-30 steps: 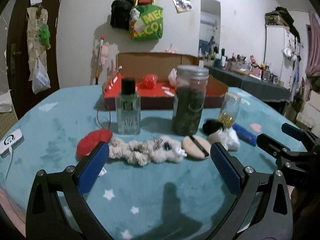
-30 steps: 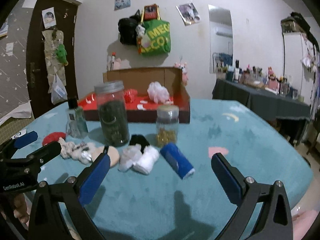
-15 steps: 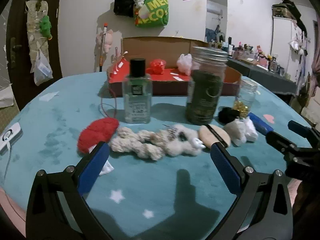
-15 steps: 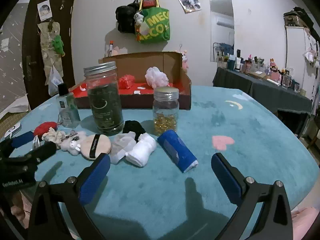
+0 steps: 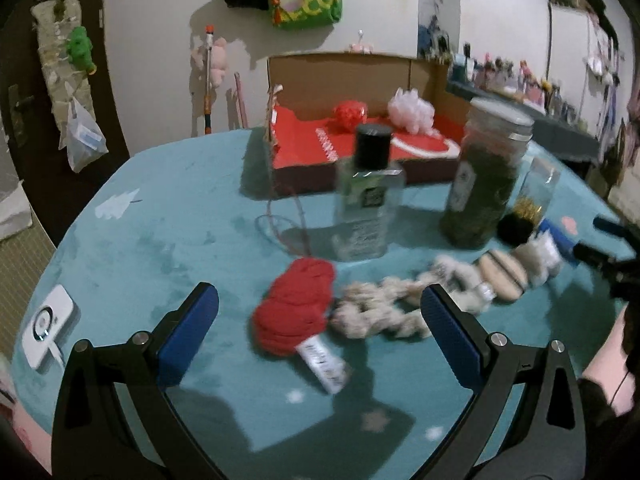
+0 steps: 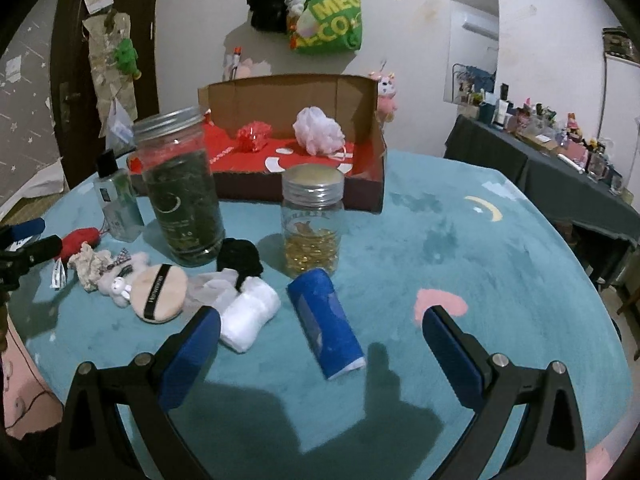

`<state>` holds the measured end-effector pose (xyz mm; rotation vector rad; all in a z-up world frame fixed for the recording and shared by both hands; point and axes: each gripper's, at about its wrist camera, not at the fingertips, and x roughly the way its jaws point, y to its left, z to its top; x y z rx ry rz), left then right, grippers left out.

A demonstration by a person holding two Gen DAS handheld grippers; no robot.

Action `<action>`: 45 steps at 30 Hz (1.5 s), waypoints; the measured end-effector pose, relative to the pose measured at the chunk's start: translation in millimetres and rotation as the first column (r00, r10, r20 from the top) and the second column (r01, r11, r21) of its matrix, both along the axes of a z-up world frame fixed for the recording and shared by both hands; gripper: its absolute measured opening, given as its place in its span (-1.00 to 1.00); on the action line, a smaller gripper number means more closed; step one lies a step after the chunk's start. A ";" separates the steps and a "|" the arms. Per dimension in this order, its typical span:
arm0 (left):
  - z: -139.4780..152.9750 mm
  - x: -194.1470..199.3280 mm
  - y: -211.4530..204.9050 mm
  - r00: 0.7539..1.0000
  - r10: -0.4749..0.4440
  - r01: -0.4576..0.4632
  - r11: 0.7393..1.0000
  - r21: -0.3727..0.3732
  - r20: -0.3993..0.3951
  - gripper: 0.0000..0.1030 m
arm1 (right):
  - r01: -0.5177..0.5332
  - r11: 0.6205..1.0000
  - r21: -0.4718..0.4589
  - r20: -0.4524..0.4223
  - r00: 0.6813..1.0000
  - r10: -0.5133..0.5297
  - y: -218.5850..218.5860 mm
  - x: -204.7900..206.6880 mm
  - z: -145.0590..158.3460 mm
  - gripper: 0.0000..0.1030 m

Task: Organize soft objects
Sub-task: 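Grasp the red knitted bunny sponge with the left gripper while the right gripper grasps the blue rolled cloth, then carry the red bunny sponge and blue rolled cloth into the cardboard box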

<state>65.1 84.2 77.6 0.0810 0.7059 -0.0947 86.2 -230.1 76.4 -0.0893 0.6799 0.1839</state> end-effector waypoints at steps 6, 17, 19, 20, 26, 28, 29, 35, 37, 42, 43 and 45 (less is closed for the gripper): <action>-10.6 17.6 13.8 0.998 -0.013 0.016 0.998 0.059 -0.054 1.00 | -0.031 1.000 0.002 -0.048 0.998 0.031 -7.5 14.8 -4.5 0.96; -33.9 43.1 29.1 0.983 -0.088 0.089 0.996 -0.001 -0.159 0.01 | -0.080 0.996 0.048 -0.154 0.984 0.087 -10.4 34.0 -24.7 -0.28; -34.9 39.3 25.0 0.983 -0.110 0.111 0.994 -0.002 -0.146 -0.20 | -0.078 0.996 0.047 -0.134 0.987 0.084 -12.5 31.1 -23.4 -0.47; -33.5 36.6 22.9 0.983 -0.120 0.122 0.993 0.004 -0.138 -0.25 | -0.076 0.996 0.053 -0.132 0.988 0.083 -13.9 30.1 -22.6 -0.48; -21.4 21.7 22.8 0.993 -0.074 0.075 0.997 0.013 -0.094 -0.26 | -0.062 0.995 0.075 -0.083 0.994 0.068 -15.7 18.8 -11.5 -0.50; -10.9 12.3 22.5 0.995 -0.074 0.074 0.997 -0.003 -0.063 -0.25 | -0.069 0.994 0.088 -0.065 0.995 0.075 -14.2 14.3 -5.1 -0.50; -6.0 8.7 21.5 0.996 -0.075 0.074 0.997 -0.006 -0.049 -0.25 | -0.076 0.993 0.093 -0.059 0.995 0.081 -13.2 13.4 -2.2 -0.50; 21.3 -13.5 1.6 0.992 -0.120 0.122 0.992 -0.036 0.038 -0.25 | -0.128 0.982 0.136 -0.012 0.991 0.131 0.5 3.4 15.8 -0.50; 26.1 -17.4 -7.0 0.987 -0.150 0.152 0.987 -0.050 0.053 -0.25 | -0.143 0.979 0.142 0.001 0.990 0.144 5.2 0.8 19.5 -0.50; 32.1 -21.2 -38.2 0.972 -0.224 0.230 0.970 -0.081 0.076 -0.25 | -0.185 0.967 0.174 0.016 0.983 0.185 17.7 -4.1 22.3 -0.50; 31.4 -21.0 -45.1 0.967 -0.243 0.249 0.964 -0.087 0.076 -0.25 | -0.189 0.966 0.176 0.018 0.982 0.189 20.7 -5.7 22.5 -0.50; 28.3 -18.0 -58.1 0.960 -0.270 0.276 0.957 -0.094 0.069 -0.25 | -0.204 0.962 0.181 0.019 0.979 0.204 27.4 -6.7 21.4 -0.50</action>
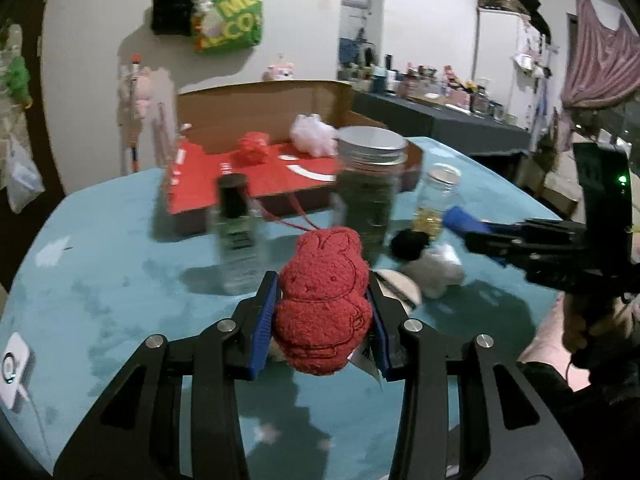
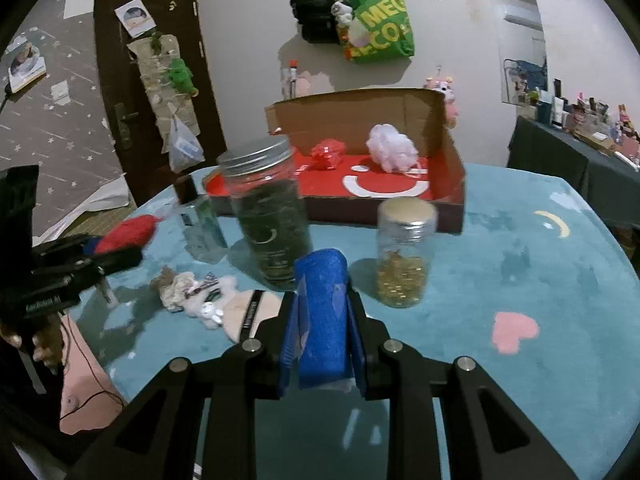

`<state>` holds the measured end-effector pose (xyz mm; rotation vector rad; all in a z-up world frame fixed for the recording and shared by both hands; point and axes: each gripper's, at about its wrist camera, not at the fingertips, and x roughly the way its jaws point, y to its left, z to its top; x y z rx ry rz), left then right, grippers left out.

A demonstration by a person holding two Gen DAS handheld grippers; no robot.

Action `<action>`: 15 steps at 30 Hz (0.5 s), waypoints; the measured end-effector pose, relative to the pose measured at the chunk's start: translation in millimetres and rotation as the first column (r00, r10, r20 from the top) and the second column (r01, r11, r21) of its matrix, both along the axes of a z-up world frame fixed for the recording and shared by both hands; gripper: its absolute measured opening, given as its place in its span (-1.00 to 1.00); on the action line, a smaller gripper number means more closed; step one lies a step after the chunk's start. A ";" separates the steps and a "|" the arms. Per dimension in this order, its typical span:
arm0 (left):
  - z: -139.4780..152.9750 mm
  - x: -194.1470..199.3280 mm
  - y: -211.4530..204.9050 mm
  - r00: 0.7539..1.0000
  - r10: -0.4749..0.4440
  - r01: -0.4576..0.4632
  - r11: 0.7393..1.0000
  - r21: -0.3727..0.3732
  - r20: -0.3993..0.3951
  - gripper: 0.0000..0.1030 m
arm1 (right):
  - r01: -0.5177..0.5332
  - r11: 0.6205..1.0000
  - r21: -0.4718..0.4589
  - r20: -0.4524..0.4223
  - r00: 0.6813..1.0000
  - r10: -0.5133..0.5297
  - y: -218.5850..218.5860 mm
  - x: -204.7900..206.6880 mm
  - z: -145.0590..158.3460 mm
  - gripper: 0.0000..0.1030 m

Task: Organize soft objects
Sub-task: 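Carry the red bunny sponge and blue rolled cloth into the cardboard box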

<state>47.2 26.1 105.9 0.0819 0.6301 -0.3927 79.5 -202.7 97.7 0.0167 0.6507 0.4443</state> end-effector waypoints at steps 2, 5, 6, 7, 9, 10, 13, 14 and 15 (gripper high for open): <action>-5.3 1.3 -10.6 1.000 -0.019 0.019 1.000 -0.008 -0.015 -0.25 | -0.015 1.000 0.011 -0.007 1.000 0.015 5.3 0.4 -1.7 -0.50; -11.1 5.7 -21.7 0.998 -0.048 0.047 0.999 -0.016 -0.028 -0.25 | -0.027 1.000 0.008 -0.011 1.000 0.027 13.1 1.4 -5.6 -0.50; -12.9 6.1 -25.5 0.998 -0.053 0.053 0.998 -0.017 -0.031 -0.25 | -0.031 0.999 0.008 -0.015 0.999 0.031 15.4 2.2 -6.8 -0.50; -14.5 6.6 -28.2 0.998 -0.058 0.058 0.998 -0.017 -0.035 -0.25 | -0.032 0.999 0.010 -0.016 0.999 0.032 16.4 2.9 -7.7 -0.50; -17.2 8.3 -32.8 0.997 -0.065 0.065 0.998 -0.015 -0.041 -0.25 | -0.036 0.999 0.015 -0.022 0.999 0.036 17.2 4.2 -9.5 -0.50; -18.3 9.1 -34.5 0.997 -0.068 0.067 0.998 -0.013 -0.043 -0.25 | -0.036 0.999 0.014 -0.024 0.999 0.037 17.2 4.4 -10.1 -0.50; -20.1 9.7 -35.1 0.997 -0.068 0.067 0.998 -0.014 -0.048 -0.25 | -0.035 0.999 0.016 -0.029 0.999 0.035 16.1 5.2 -11.9 -0.50; -20.7 10.6 -35.1 0.997 -0.066 0.066 0.998 -0.014 -0.050 -0.25 | -0.034 0.999 0.017 -0.031 0.999 0.034 15.2 5.5 -12.2 -0.50; -21.3 11.4 -35.3 0.996 -0.065 0.065 0.998 -0.014 -0.053 -0.25 | -0.032 0.999 0.017 -0.032 0.999 0.033 15.3 5.9 -12.4 -0.50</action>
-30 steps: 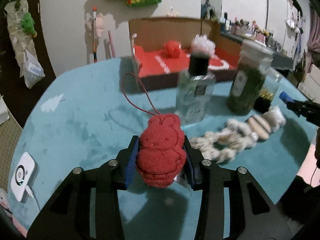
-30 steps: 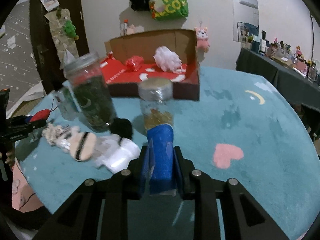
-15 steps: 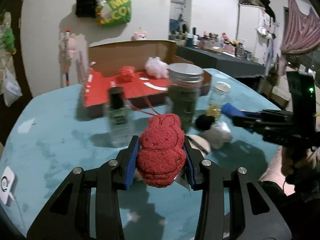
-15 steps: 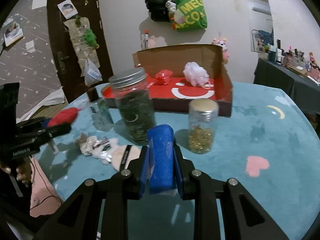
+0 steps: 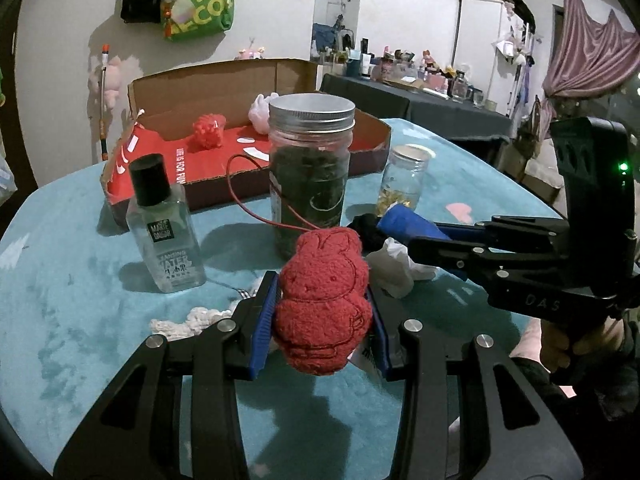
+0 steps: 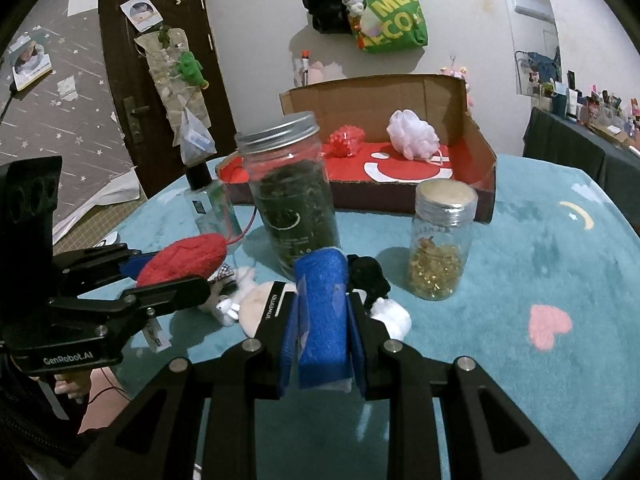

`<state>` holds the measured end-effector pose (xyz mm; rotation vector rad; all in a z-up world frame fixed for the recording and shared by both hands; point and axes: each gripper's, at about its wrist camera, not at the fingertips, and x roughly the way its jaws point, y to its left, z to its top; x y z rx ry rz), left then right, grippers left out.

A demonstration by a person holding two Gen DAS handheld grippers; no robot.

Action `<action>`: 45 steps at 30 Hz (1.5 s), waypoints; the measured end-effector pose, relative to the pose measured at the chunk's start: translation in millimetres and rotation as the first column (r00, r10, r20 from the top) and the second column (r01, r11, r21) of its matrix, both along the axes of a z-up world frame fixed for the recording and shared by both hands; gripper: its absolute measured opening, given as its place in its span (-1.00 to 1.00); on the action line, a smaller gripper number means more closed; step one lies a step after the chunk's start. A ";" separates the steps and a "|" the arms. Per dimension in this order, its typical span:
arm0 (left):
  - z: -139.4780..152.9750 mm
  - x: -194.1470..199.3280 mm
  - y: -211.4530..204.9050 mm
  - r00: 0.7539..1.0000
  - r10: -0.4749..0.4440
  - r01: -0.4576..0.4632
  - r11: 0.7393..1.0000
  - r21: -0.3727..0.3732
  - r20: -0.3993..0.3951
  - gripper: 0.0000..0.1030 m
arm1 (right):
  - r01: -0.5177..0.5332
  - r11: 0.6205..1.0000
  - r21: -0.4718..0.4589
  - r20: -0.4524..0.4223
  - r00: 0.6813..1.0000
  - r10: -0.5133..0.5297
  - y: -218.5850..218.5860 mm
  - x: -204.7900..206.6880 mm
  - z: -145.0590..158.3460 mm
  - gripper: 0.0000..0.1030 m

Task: Organize soft objects
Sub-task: 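Carry the red bunny sponge and blue rolled cloth into the cardboard box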

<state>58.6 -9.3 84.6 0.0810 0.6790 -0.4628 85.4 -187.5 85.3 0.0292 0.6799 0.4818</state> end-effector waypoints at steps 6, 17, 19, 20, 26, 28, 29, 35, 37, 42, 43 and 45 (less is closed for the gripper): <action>-2.7 -0.3 4.7 1.000 0.008 -0.008 1.000 0.001 -0.009 -0.25 | 0.004 1.000 -0.002 -0.003 1.000 -0.004 -2.8 0.2 -0.6 -0.50; 4.3 -12.3 83.4 0.987 0.157 -0.158 0.987 -0.034 -0.035 -0.25 | 0.099 0.995 0.001 -0.030 0.995 -0.099 -47.9 -7.0 -3.6 -0.50; 5.0 -10.5 100.0 0.976 0.214 -0.215 0.977 -0.017 -0.031 -0.26 | 0.125 0.992 -0.008 -0.030 0.992 -0.125 -57.0 -6.7 -3.7 -0.50; 4.6 -8.0 108.3 0.969 0.246 -0.246 0.969 -0.004 -0.030 -0.25 | 0.141 0.990 -0.012 -0.031 0.990 -0.141 -62.2 -6.0 -3.8 -0.50; -0.1 12.7 136.3 0.939 0.343 -0.342 0.938 0.048 -0.027 -0.25 | 0.205 0.978 -0.029 -0.043 0.977 -0.206 -84.9 8.2 -3.3 -0.50; -1.4 24.6 145.7 0.927 0.373 -0.371 0.926 0.064 -0.025 -0.25 | 0.222 0.974 -0.040 -0.041 0.974 -0.223 -90.7 15.6 -1.0 -0.50; -0.6 29.3 151.1 0.922 0.387 -0.384 0.921 0.065 -0.027 -0.25 | 0.228 0.973 -0.047 -0.039 0.972 -0.230 -92.8 19.8 0.7 -0.50; 5.5 61.9 169.0 0.913 0.407 -0.404 0.913 0.060 -0.036 -0.25 | 0.233 0.970 -0.061 -0.032 0.971 -0.236 -103.7 45.3 11.8 -0.50; 6.8 72.4 165.8 0.922 0.385 -0.382 0.922 0.065 -0.038 -0.25 | 0.222 0.972 -0.073 -0.028 0.974 -0.225 -103.1 54.7 12.9 -0.50; 10.8 99.9 151.7 0.952 0.302 -0.298 0.952 0.071 -0.042 -0.25 | 0.169 0.984 -0.046 -0.051 0.984 -0.172 -103.1 83.1 16.3 -0.50; 11.8 103.9 149.5 0.956 0.290 -0.287 0.955 0.075 -0.043 -0.25 | 0.161 0.986 -0.045 -0.053 0.985 -0.163 -102.3 87.7 17.7 -0.50; 15.7 113.2 144.8 0.966 0.254 -0.250 0.966 0.072 -0.044 -0.25 | 0.136 0.990 -0.026 -0.065 0.988 -0.138 -103.5 99.7 21.4 -0.50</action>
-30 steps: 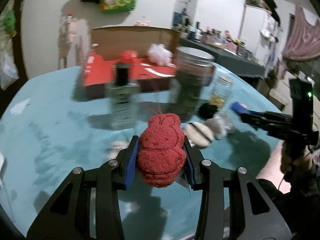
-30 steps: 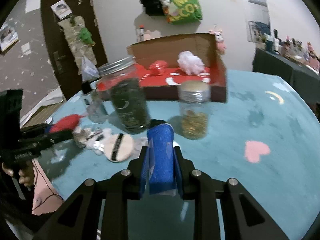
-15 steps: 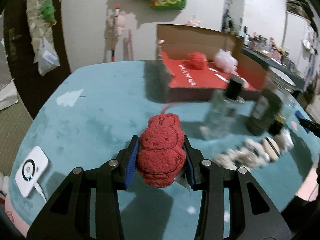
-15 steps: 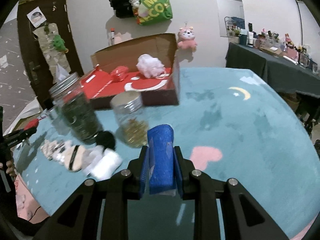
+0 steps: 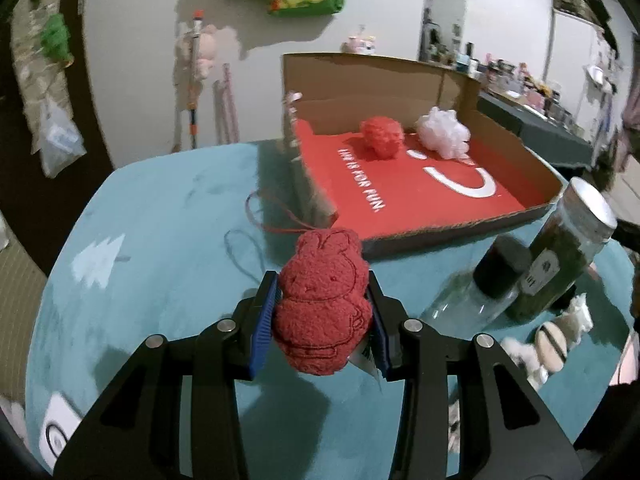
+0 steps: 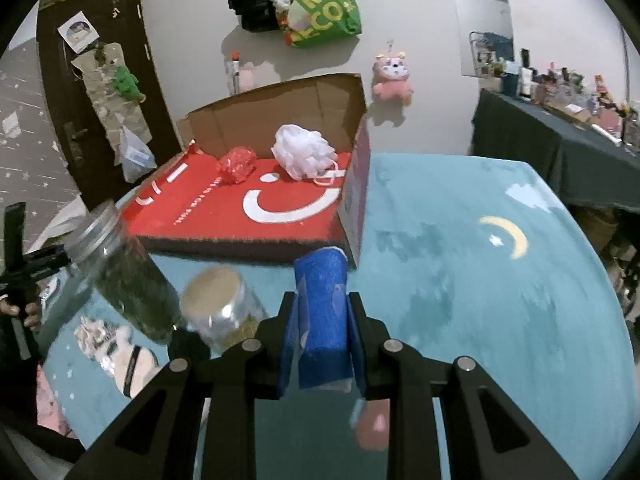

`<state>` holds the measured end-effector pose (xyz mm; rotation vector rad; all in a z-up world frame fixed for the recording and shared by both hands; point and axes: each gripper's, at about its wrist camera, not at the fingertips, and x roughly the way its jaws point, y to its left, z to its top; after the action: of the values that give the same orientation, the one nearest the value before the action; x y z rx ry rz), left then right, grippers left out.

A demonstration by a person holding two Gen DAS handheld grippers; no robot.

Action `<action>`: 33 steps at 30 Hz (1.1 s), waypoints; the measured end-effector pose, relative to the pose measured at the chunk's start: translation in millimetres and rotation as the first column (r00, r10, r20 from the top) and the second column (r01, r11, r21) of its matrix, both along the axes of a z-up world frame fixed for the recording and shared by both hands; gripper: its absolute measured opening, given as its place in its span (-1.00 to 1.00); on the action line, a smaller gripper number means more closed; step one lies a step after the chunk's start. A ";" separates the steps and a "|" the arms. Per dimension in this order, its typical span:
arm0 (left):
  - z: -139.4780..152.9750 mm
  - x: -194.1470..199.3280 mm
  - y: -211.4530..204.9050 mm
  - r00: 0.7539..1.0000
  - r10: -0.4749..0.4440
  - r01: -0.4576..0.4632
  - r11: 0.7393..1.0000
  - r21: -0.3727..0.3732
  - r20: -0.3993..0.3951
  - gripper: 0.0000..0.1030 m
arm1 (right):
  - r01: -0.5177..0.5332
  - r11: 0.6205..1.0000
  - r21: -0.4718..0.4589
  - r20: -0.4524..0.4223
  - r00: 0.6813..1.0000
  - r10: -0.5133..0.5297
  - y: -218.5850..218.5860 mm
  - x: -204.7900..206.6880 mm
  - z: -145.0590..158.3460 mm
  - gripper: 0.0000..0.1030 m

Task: Organize soft objects
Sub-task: 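Carry the red bunny sponge and blue rolled cloth into the cardboard box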

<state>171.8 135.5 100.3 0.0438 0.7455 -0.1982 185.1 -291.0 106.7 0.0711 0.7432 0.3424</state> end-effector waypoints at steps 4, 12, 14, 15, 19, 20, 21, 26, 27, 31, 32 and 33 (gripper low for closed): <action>11.2 16.2 -8.5 0.999 -0.053 0.053 0.999 0.010 0.011 -0.25 | -0.057 0.998 0.021 -0.003 0.998 0.058 3.2 16.6 8.6 -0.50; 25.8 57.2 -34.3 0.989 -0.145 0.145 0.989 0.038 -0.007 -0.25 | -0.150 0.989 -0.003 -0.013 0.989 0.150 28.2 55.4 25.1 -0.50; 27.3 67.3 -42.2 0.986 -0.164 0.165 0.985 0.043 -0.014 -0.25 | -0.161 0.987 -0.029 -0.017 0.987 0.160 36.8 66.8 27.0 -0.50; 27.7 72.9 -47.4 0.984 -0.175 0.175 0.983 0.050 -0.018 -0.25 | -0.168 0.985 -0.041 -0.028 0.986 0.167 42.5 75.4 27.8 -0.50; 21.6 100.8 -68.1 0.977 -0.201 0.207 0.976 0.074 -0.073 -0.25 | -0.191 0.975 -0.117 -0.074 0.980 0.183 62.8 105.8 25.9 -0.50; 19.0 105.5 -71.1 0.976 -0.202 0.208 0.975 0.080 -0.086 -0.25 | -0.198 0.970 -0.143 -0.095 0.978 0.186 68.8 114.6 23.3 -0.50; 15.8 111.4 -75.4 0.974 -0.201 0.211 0.973 0.091 -0.101 -0.25 | -0.205 0.965 -0.160 -0.114 0.975 0.189 72.0 120.3 20.3 -0.50; 0.2 133.9 -90.5 0.964 -0.201 0.226 0.964 0.141 -0.174 -0.25 | -0.218 0.940 -0.263 -0.215 0.963 0.163 89.4 150.0 -0.1 -0.50; -2.0 135.7 -91.2 0.963 -0.200 0.228 0.963 0.147 -0.182 -0.25 | -0.225 0.934 -0.276 -0.229 0.960 0.164 91.6 153.1 -3.2 -0.49; -14.2 146.5 -95.4 0.953 -0.199 0.239 0.956 0.168 -0.228 -0.25 | -0.235 0.908 -0.346 -0.247 0.957 0.154 99.7 160.8 -8.4 -0.49; -17.0 149.0 -96.2 0.951 -0.196 0.241 0.954 0.176 -0.237 -0.25 | -0.237 0.906 -0.351 -0.252 0.956 0.152 100.1 162.4 -8.0 -0.49; -19.4 150.3 -96.5 0.951 -0.191 0.239 0.953 0.184 -0.244 -0.25 | -0.241 0.903 -0.356 -0.258 0.954 0.153 99.9 163.5 -7.8 -0.49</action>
<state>322.1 39.1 80.9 0.3117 0.9861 -0.3366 348.6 -191.1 98.9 -0.3467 1.0355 0.3808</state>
